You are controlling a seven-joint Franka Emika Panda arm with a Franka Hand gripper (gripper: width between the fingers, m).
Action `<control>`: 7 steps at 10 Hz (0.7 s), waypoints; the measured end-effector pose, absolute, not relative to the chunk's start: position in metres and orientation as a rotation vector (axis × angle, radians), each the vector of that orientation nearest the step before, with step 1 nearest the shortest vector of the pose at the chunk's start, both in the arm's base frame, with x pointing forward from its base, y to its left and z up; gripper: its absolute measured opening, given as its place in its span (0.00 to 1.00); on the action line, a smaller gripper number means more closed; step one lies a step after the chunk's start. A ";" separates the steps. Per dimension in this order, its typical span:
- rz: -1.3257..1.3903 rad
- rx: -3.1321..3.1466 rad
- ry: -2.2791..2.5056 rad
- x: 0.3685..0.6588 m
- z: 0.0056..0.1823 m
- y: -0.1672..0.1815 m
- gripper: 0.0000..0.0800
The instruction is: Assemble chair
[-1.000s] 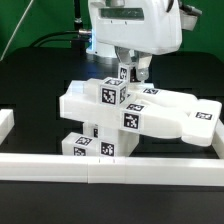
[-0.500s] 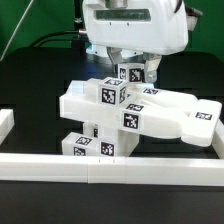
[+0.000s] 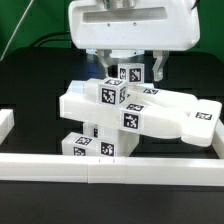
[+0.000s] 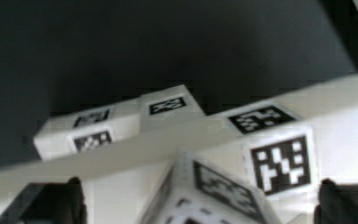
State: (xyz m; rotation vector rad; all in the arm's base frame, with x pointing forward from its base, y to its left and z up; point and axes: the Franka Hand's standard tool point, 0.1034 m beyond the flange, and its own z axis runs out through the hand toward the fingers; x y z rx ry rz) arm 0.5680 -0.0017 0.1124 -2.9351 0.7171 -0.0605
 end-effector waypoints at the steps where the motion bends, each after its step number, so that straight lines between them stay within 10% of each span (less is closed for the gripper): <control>1: -0.065 -2.993 0.551 0.570 0.114 -0.002 0.81; 7: -0.096 -3.071 -0.147 0.573 0.116 -0.004 0.81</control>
Offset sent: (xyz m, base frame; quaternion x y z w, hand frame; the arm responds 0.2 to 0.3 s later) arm 0.0066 -0.0011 0.0005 -0.0056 -0.0111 -0.2544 0.9670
